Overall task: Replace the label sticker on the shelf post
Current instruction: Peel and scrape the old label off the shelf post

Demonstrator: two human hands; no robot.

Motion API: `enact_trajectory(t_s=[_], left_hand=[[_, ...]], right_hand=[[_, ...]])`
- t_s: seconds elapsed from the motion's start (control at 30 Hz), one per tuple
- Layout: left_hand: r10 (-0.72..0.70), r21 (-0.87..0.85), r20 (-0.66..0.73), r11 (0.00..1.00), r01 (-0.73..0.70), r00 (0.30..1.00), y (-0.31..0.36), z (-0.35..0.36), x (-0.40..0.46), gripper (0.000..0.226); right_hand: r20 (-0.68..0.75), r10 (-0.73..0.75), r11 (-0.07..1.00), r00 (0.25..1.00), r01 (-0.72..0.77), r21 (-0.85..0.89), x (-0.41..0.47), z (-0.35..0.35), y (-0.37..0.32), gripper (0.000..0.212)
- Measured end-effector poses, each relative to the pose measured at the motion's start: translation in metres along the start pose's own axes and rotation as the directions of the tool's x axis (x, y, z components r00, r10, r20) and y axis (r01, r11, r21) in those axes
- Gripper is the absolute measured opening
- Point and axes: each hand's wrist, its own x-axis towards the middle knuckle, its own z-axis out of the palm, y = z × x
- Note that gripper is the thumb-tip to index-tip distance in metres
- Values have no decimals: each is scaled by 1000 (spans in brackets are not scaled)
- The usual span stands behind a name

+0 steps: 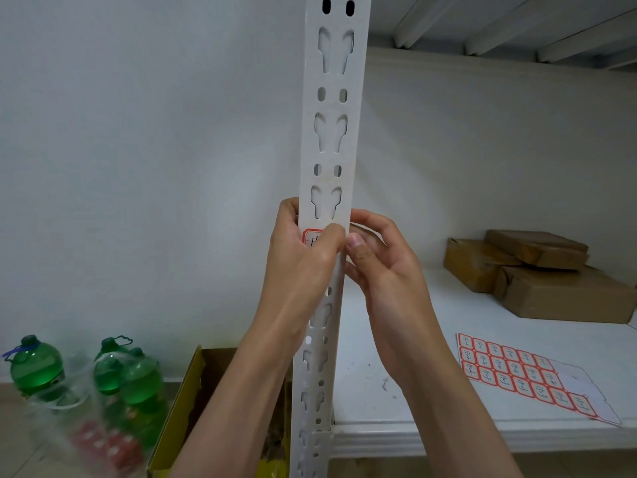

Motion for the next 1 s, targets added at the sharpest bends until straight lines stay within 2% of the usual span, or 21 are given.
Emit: enact_trajectory(t_s=[0.1,0.17,0.3,0.43,0.57,0.73,1.0], left_hand=[[-43,-80,34,996,46,998,-1,-6,-1,34],[-90,-165,65,981,99,994,0,-11,-1,41],[-94,-180,76,978,106,993,-1,-15,-3,37],[-75,-155,66,984,85,995,-2,-12,-4,40],[-72,-155,50,985,79,996,-3,-11,-3,37],[-53,-172,57,983,63,997,-6,-12,-2,20],[-56,-191,50,979,65,997,-3,-10,-5,24]], right_hand=[[-86,-160,978,983,146,-146,0,-1,-1,26],[-146,-320,917,936,267,-298,-1,-1,1,25],[-101,-570,703,816,420,-574,-3,0,8,14],[-56,-697,524,715,454,-720,-5,4,16,13],[-82,-740,484,668,444,-754,-5,10,20,14],[-125,-720,518,683,408,-751,-5,19,21,11],[-121,-689,535,714,389,-750,-5,22,22,9]])
